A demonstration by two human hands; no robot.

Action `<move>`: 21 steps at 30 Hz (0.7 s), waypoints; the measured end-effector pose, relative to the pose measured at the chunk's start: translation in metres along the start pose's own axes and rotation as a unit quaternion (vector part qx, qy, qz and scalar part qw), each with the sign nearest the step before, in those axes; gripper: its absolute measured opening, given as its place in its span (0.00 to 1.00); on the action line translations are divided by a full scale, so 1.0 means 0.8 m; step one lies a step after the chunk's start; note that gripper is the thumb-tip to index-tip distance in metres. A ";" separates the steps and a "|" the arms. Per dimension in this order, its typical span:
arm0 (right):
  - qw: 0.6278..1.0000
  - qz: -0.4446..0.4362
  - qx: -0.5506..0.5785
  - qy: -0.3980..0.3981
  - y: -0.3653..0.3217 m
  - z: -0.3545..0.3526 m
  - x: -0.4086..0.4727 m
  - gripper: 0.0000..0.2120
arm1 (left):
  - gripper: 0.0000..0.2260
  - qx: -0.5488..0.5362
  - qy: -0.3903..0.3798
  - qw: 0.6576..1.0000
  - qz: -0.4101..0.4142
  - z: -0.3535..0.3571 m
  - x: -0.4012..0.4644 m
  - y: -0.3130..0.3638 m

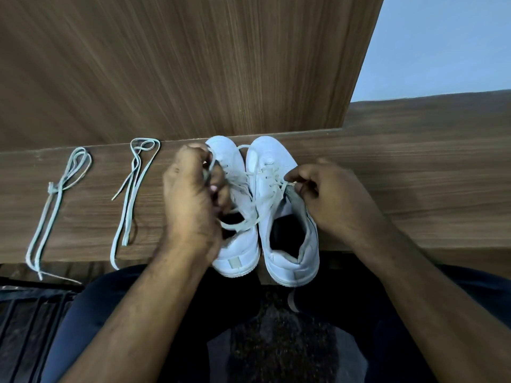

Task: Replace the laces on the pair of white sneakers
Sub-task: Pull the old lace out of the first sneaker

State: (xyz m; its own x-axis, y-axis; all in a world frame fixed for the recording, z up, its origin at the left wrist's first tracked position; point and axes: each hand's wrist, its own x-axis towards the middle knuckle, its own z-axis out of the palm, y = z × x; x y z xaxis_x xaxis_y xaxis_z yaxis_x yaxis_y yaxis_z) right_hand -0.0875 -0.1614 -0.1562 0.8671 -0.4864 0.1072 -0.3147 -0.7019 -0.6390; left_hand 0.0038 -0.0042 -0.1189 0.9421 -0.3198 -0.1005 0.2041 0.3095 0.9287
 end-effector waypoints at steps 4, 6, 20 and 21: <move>0.998 -0.054 -0.010 -0.036 -0.006 0.004 -0.001 0.22 | 0.06 0.447 0.021 0.864 0.231 -0.033 0.022 -0.011; 0.995 -0.080 -0.048 -0.044 -0.009 0.008 -0.001 0.22 | 0.17 0.541 -0.024 0.807 0.234 -0.029 0.015 -0.020; 0.993 -0.087 -0.072 0.044 -0.007 0.016 0.009 0.04 | 0.11 0.665 -0.081 0.715 0.203 -0.008 -0.003 -0.043; 0.996 -0.054 -0.038 0.060 -0.004 0.017 0.010 0.04 | 0.10 0.664 -0.074 0.718 0.195 -0.007 -0.003 -0.044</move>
State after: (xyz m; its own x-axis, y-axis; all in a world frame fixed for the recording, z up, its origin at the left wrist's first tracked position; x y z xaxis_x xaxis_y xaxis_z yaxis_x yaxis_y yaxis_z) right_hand -0.0745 -0.1556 -0.1633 0.8464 -0.4618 0.2652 -0.2549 -0.7885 -0.5597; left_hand -0.0044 -0.0094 -0.1530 0.8007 -0.5622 0.2071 -0.5929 -0.6942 0.4081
